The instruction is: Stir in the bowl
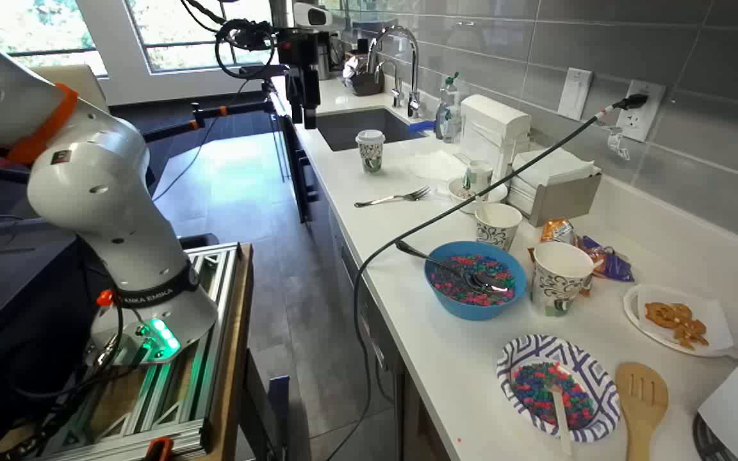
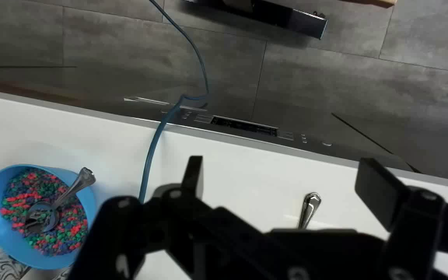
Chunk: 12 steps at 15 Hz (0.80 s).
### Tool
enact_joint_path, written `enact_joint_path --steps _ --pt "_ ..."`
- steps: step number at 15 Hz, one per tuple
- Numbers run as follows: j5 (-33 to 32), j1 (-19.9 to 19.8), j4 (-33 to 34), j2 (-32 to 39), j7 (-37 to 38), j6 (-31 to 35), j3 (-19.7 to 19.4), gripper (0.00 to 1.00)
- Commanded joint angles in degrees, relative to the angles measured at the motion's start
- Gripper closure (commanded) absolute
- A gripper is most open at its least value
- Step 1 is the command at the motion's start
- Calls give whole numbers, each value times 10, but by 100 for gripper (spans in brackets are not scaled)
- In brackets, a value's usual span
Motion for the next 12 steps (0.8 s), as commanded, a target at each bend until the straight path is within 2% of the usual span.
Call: enact_joint_path --steps 1,9,12 --pt "-4 8 1 2 4 -1 -6 0" --pt "-4 8 1 2 4 -1 -6 0" --pt "-29 5 -1 -5 -54 -14 -34 0"
